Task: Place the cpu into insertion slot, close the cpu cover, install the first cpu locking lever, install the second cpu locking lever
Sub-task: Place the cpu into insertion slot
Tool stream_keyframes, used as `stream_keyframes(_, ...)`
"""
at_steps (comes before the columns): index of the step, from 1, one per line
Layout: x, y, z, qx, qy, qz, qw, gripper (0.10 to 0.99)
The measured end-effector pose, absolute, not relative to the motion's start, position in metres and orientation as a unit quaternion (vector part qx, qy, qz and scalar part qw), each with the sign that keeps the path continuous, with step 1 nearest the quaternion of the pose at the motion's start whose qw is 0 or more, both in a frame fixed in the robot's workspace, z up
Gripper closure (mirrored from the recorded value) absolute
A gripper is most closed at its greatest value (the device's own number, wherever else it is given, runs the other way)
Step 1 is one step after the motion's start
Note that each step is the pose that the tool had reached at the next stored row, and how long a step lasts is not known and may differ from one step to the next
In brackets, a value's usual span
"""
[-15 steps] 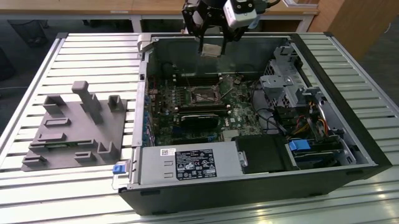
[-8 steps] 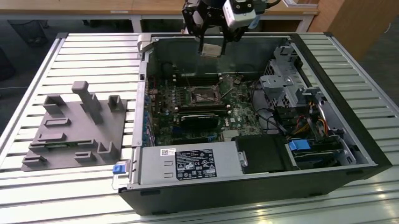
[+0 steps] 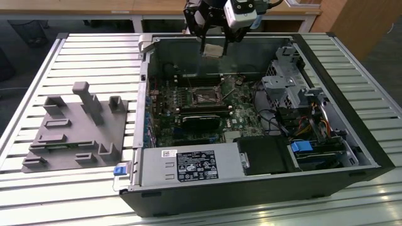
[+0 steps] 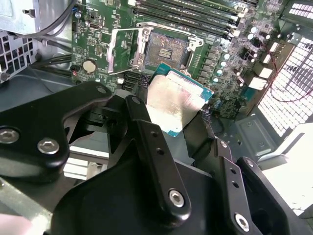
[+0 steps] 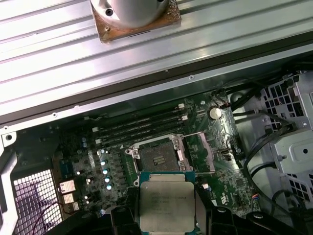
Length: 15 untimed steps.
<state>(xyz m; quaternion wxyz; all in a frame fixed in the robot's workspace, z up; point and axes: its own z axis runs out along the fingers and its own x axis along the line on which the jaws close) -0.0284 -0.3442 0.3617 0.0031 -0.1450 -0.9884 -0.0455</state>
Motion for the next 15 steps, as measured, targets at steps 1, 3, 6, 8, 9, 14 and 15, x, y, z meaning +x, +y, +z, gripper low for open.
stream_keyframes(1, -0.0283, -0.3442, 0.3617, -0.146, -0.988, -0.046, 0.003, 0.545)
stream_keyframes(3, -0.0283, -0.3442, 0.3617, -0.148, -0.988, -0.046, 0.003, 0.545)
stream_keyframes(6, -0.0284, -0.3442, 0.3617, -0.152, -0.987, -0.046, 0.003, 0.545)
stream_keyframes(8, -0.0283, -0.3442, 0.3617, -0.154, -0.987, -0.046, 0.003, 0.545)
stream_keyframes(9, -0.0283, -0.3442, 0.3617, -0.156, -0.987, -0.046, 0.003, 0.545)
stream_keyframes(14, -0.0284, -0.3442, 0.3617, -0.163, -0.985, -0.046, 0.002, 0.545)
stream_keyframes(15, -0.0283, -0.3442, 0.3617, -0.165, -0.985, -0.046, 0.002, 0.545)
